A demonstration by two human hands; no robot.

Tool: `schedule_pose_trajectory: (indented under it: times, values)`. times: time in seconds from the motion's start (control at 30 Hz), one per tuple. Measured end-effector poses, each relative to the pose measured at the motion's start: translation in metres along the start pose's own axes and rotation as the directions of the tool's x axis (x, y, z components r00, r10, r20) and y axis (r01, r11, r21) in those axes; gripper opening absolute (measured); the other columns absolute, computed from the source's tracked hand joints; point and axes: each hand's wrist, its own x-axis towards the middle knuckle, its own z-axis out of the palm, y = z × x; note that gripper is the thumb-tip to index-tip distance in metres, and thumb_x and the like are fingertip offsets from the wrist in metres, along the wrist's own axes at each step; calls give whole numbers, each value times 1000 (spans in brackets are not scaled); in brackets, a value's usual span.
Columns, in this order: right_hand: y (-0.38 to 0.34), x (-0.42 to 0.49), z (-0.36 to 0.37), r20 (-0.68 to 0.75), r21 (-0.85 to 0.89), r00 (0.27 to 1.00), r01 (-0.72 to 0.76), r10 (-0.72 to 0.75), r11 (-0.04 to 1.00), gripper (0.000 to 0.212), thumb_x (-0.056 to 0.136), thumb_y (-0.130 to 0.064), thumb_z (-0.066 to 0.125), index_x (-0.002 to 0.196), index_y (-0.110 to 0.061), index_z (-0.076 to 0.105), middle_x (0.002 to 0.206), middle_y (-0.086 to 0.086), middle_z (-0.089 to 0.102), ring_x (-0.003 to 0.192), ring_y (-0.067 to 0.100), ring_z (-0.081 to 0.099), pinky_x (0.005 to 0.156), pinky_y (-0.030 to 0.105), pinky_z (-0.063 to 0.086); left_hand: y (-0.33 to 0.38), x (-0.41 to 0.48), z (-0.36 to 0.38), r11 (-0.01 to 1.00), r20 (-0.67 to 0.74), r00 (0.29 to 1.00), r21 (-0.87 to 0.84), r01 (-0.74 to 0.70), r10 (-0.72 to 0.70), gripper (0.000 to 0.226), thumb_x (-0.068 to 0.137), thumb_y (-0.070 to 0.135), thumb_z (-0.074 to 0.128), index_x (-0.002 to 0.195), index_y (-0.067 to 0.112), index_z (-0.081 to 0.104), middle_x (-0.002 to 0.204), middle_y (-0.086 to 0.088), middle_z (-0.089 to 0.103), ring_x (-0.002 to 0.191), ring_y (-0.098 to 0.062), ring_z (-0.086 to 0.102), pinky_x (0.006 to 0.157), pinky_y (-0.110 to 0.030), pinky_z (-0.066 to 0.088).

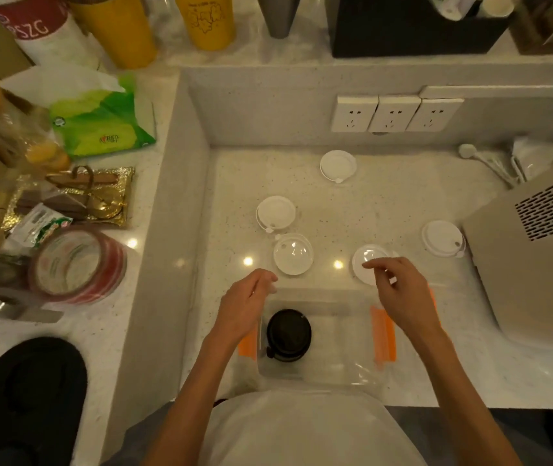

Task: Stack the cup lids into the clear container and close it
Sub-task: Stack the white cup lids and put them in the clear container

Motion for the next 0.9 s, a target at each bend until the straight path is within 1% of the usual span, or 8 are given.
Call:
schedule_pose_trajectory:
  times: [0.1,0.17,0.37,0.47,0.57,0.7,0.8,0.9]
  values:
    - [-3,42,-12,13,6,1000,21,-21,1000,26,96,-9,53,104,-24,73,105,-4,66,86,9,60,74,17,43,21,31,-12,955,9,1000,295,23,-27,47,105,51,30,99,25,69,84,11,74,79,-11,69,65,-22,43]
    - [-6,78,-15,25,-27,999,28,-27,999,24,96,-12,54,106,-24,73,107,-6,67,85,9,60,77,21,43,40,62,-15,939,-32,999,343,22,-12,46,104,46,35,89,17,67,76,3,74,72,-16,69,65,-33,50]
    - [-16,204,17,17,-146,1000,0,3,989,21,94,-15,59,110,-17,72,113,5,67,102,21,63,84,25,43,110,200,13,982,1,994,-155,104,-106,17,99,15,49,107,16,64,99,-9,71,74,-18,64,65,-32,55]
    - [-22,250,51,175,-280,984,80,-31,957,39,91,-23,65,129,-16,63,133,10,59,124,31,49,101,36,39,129,260,39,919,83,966,-298,258,-244,37,99,15,48,135,8,54,119,-16,63,91,-26,61,87,-45,57]
    - [-21,269,85,267,-399,960,189,-84,897,45,90,-32,63,133,-18,58,131,7,60,123,31,49,96,42,46,137,289,60,893,163,940,-299,336,-299,49,99,22,50,146,10,44,135,-15,58,118,-31,60,104,-48,51]
    - [-15,271,99,162,-442,980,180,-119,879,34,97,-27,55,128,-16,57,123,7,62,115,30,51,86,42,49,136,291,67,812,191,931,-456,364,-310,40,98,21,48,135,5,51,117,-18,68,90,-23,63,69,-31,53]
    - [-17,263,86,149,-177,979,166,-140,970,30,96,-25,59,124,-15,59,117,8,62,106,26,56,87,43,51,126,277,55,791,149,944,-516,327,-294,39,102,20,41,138,9,49,114,-15,69,92,-23,62,72,-31,50]
    - [-30,238,68,143,427,989,-33,-32,904,23,98,-19,55,120,-13,60,113,8,61,102,24,62,79,37,61,120,256,43,830,-10,968,-517,210,-251,38,105,25,42,142,17,48,130,-12,62,106,-24,61,81,-31,51]
